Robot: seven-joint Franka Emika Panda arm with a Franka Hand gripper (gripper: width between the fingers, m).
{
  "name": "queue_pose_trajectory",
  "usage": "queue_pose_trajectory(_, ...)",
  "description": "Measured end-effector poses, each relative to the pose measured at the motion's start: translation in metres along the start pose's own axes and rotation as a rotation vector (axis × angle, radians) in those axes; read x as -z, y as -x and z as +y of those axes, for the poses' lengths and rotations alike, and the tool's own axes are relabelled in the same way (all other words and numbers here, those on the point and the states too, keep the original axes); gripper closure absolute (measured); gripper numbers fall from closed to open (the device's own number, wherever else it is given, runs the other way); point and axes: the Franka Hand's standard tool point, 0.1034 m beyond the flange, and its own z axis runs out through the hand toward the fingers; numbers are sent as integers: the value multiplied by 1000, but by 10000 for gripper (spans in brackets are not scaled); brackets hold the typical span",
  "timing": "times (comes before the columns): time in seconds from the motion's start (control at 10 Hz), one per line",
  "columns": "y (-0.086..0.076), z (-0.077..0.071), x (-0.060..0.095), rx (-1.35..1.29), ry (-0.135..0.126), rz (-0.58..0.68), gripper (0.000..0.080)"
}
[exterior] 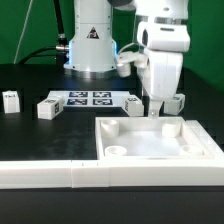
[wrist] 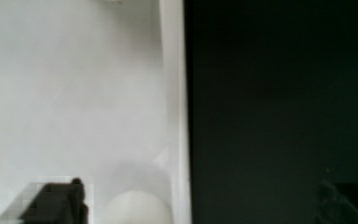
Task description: Assemble one leg
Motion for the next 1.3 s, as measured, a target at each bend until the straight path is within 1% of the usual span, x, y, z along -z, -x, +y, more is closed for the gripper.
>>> queue_pose_trajectory(0.1, 0, 0, 2, -15, 5, 2, 150)
queue_pose_trajectory(0.3, 0, -1, 0, -17, 1, 2, 150)
queue_pose_trajectory(0.4, -1, -1, 0, -120, -2, 6, 150)
queue_pose_trajectory(0.5, 0, -1, -1, -211, 5, 19, 150)
queue_pose_trajectory(0.6, 4, -4, -3, -339, 16, 45, 150)
queue_pose_trajectory(0.7, 3, -12, -2, -472, 17, 60, 150)
queue_pose_trajectory(0.8, -1, -19, 0, -644, 1, 67, 150)
queue_pose_trajectory(0.9, -5, -22, -1, -784, -12, 73, 150)
queue_pose_trajectory(1.3, -10, -24, -2, -1086, -42, 87, 150)
